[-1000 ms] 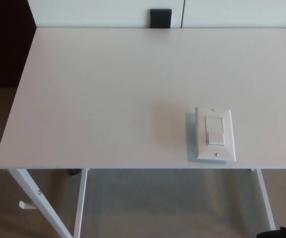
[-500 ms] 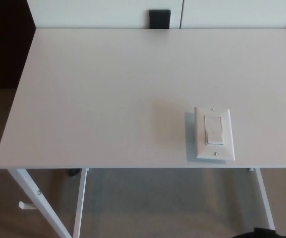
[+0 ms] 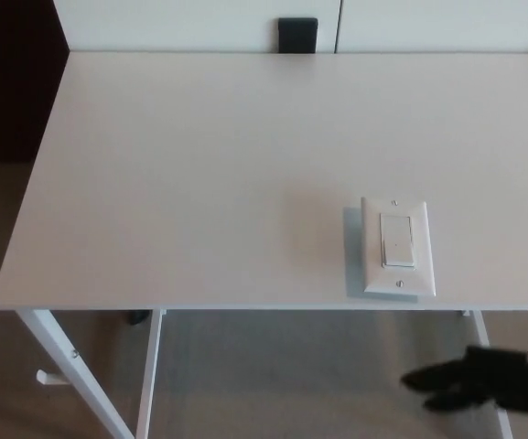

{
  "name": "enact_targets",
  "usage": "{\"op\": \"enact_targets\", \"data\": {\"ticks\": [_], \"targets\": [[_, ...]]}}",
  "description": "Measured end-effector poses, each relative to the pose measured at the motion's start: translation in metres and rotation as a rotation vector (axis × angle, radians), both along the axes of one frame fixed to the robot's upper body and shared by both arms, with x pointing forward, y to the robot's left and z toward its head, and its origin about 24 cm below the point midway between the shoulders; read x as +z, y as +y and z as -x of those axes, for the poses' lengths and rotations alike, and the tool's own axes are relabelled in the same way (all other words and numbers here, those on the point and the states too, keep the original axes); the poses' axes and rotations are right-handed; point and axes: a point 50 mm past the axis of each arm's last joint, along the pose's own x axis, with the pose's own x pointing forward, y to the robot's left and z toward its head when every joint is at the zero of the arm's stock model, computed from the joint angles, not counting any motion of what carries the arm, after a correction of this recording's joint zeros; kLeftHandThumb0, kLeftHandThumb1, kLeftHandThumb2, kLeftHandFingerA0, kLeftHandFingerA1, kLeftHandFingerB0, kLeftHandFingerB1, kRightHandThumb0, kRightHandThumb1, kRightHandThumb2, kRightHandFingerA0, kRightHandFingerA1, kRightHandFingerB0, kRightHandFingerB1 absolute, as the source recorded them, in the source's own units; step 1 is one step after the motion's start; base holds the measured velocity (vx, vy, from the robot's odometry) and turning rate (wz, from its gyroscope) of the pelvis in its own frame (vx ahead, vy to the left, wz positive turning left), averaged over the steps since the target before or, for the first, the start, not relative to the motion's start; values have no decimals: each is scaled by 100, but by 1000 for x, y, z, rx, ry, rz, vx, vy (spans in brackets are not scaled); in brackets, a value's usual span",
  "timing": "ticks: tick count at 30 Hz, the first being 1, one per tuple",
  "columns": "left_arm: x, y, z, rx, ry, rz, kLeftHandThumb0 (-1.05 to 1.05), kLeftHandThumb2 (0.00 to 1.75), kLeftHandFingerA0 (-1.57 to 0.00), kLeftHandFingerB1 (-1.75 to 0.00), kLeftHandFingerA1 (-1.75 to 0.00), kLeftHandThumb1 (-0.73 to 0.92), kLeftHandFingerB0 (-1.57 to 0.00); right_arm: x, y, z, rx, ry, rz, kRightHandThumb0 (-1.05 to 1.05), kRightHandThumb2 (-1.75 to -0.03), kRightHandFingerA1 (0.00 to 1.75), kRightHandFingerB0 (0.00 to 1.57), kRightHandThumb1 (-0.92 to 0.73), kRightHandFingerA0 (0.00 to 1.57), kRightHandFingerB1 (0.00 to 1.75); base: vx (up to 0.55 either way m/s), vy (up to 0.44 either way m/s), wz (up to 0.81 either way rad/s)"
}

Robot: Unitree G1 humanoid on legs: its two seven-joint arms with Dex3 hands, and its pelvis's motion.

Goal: The robot walk towards a table in front and then clicks the light switch button using the right hand's index finger

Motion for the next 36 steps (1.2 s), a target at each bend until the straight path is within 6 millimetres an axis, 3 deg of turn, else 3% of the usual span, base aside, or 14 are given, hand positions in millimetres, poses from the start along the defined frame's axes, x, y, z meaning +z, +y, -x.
{"op": "enact_targets", "data": {"ticks": [4, 5, 6, 14, 17, 20, 21, 22, 26, 27, 28, 30, 31, 36], "targets": [[1, 1, -1, -4, -2, -4, -18, 58, -59, -37, -45, 63, -48, 34, -1, -2, -75, -257, -13, -59, -60, 66, 37, -66, 23, 46, 0, 0, 0], [1, 1, -1, -5, -3, -5, -18, 58, -59, -38, -46, 63, -48, 40, -2, -5, -101, -320, 3, -63, -87, 65, 27, -53, 17, 55, 0, 0, 0], [1, 0, -1, -6, -4, -6, -26, 67, -55, -44, -52, 56, -46, 42, -3, -6, -112, -342, 15, -62, -60, 74, 27, -66, 0, 52, 0, 0, 0], [2, 0, -2, -9, -8, -7, -28, 68, -52, -43, -50, 56, -44, 48, -5, -22, -162, -444, 135, -76, -91, 55, 23, -57, 0, 65, 0, 0, 0], [2, 0, -3, -14, -11, -10, -28, 68, -54, -44, -50, 56, -45, 48, -5, -31, -175, -462, 186, -73, -61, 55, 20, -70, 0, 64, 0, 0, 0], [3, -1, -4, -20, -14, -12, -20, 58, -57, -37, -44, 63, -48, 46, -4, -40, -186, -469, 231, -81, -93, 51, 15, -59, 0, 64, 0, 0, 0], [3, -1, -5, -21, -15, -13, -20, 58, -57, -37, -44, 63, -48, 45, -4, -42, -187, -468, 241, -77, -63, 45, 10, -74, 0, 65, 0, 0, 0], [3, -1, -5, -22, -16, -13, -21, 58, -57, -37, -45, 63, -47, 44, -3, -45, -189, -467, 255, -83, -95, 49, 13, -60, 0, 62, 0, 0, 0], [4, -2, -7, -27, -22, -15, -21, 58, -58, -37, -45, 63, -48, 39, -2, -56, -193, -455, 318, -87, -95, 49, 13, -61, 0, 62, 0, 0, 0], [4, -2, -7, -29, -23, -15, -21, 58, -58, -37, -44, 62, -48, 37, -1, -59, -193, -449, 340, -83, -63, 41, 15, -74, 0, 65, 0, 0, 0], [4, -2, -8, -31, -24, -16, -21, 58, -59, -37, -44, 62, -48, 35, -1, -62, -195, -442, 359, -86, -98, 51, 14, -60, 0, 62, 0, 0, 0], [4, -2, -8, -35, -26, -18, -21, 58, -59, -37, -44, 62, -48, 31, 1, -67, -196, -429, 392, -87, -63, 37, 15, -76, 0, 63, 0, 0, 0], [5, -3, -9, -37, -29, -18, -22, 58, -59, -37, -43, 62, -49, 28, 2, -70, -195, -422, 410, -90, -97, 51, 13, -62, 0, 62, 0, 0, 0], [6, -4, -11, -47, -37, -22, -22, 58, -59, -37, -45, 62, -48, 16, 5, -81, -193, -381, 494, -86, -96, 46, 15, -59, 0, 59, 0, 0, 0]]}}
